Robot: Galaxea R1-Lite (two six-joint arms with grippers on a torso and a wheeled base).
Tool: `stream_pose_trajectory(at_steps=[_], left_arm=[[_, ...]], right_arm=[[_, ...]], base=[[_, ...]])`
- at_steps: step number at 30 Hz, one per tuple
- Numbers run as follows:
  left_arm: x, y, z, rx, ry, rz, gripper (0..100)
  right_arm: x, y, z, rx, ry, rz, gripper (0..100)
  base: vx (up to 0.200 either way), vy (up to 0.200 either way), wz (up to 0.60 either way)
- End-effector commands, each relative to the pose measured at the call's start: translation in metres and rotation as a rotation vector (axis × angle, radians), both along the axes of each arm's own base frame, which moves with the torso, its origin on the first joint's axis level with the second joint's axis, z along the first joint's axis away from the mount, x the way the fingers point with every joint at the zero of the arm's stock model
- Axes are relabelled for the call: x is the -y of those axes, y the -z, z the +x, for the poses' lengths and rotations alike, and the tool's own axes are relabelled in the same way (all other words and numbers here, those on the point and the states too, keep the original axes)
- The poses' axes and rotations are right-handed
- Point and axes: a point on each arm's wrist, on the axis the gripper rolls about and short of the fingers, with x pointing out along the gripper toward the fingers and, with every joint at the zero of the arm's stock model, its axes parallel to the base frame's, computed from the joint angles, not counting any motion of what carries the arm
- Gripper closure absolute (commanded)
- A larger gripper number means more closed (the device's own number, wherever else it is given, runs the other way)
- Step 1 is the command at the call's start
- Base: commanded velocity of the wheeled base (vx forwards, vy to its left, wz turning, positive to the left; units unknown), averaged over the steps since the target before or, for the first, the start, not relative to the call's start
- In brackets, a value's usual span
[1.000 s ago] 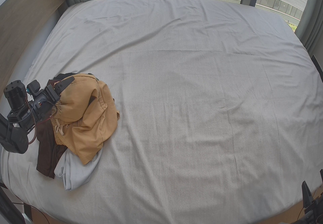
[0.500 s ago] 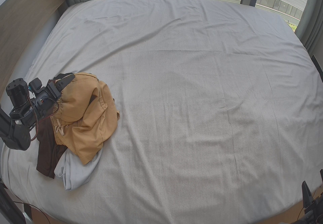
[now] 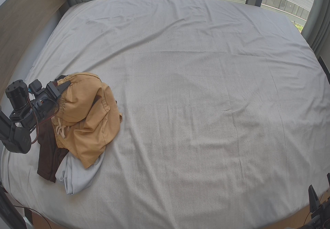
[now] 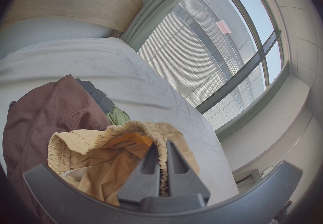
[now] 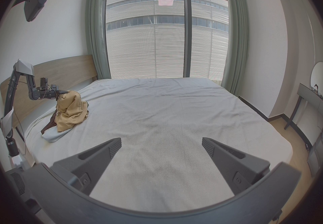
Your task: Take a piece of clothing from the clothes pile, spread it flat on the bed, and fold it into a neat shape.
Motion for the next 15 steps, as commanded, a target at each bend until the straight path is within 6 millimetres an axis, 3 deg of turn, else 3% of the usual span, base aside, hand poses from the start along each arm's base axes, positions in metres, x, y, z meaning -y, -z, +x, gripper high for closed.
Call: stream_pose_trajectory(at_steps=[1,6,15], left_arm=[[0.005,-0.006,-0.006,0.042,0.017,-0.020,100],[0.027,-0.016,-0.024,0.126,0.085,-0.016,100],[0.048,-0.038,-0.049,0.210,0.196,0.010,100]], right_arm=[[0.000,0.005,0.000,-0.006,-0.001,0.000,0],[0.000,0.005,0.000,-0.006,0.001,0.000,0],[0.000,0.005,0.000,-0.006,-0.001,0.000,0]], base=[[0.000,0.000,0.00],[0.000,0.000,0.00],[0.000,0.000,0.00]])
